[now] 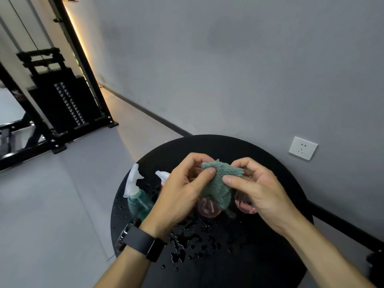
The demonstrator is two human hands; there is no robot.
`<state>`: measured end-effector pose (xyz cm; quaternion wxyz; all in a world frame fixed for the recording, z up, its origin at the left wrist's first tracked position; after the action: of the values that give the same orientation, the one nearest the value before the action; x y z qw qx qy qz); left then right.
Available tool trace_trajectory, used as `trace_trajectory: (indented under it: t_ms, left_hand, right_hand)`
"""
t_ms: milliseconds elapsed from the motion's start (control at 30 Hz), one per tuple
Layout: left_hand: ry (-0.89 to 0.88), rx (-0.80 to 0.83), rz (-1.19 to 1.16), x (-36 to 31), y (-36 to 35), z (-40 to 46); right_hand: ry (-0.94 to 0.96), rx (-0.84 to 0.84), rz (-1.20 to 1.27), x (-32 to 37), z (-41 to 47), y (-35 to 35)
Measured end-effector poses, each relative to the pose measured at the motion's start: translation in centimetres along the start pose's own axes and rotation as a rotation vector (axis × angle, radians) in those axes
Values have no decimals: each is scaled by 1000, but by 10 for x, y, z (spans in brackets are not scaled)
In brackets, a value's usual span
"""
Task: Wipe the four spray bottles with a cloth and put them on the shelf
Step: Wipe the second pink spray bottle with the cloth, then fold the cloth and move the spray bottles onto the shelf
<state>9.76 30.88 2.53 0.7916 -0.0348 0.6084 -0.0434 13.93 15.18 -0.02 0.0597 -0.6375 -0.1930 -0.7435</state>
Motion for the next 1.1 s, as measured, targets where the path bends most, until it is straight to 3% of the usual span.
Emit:
trace_trajectory:
  t_ms: [200,400,700,900,1100]
  left_hand:
    - [180,-35,99,19,25,-25]
    - [219,1,244,33,34,-57]
    - [302,9,264,50,34,-114]
    - [390,63,297,70,34,-150]
    - [640,201,227,106,27,-169]
  right_hand:
    - [-23,23,-40,-6,-16,-21]
    - [-44,78,-154,-21,-37,-36]
    - [-81,144,-284,-36,-83,-58]
    - [-158,299,-347,-54,-112,-69]
    - [-341,607,-386,-90,-129,-80]
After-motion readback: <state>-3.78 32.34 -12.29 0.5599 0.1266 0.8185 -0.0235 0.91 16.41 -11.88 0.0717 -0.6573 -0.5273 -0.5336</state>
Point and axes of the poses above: each hand's wrist, its own z-axis towards the middle knuckle, its own y-axis out of the back of the hand, x = y × z, the point moved 6 cm from there along z, towards the middle knuckle, and after that the axes turned 15 degrees about -z, right-handed, at the moved point
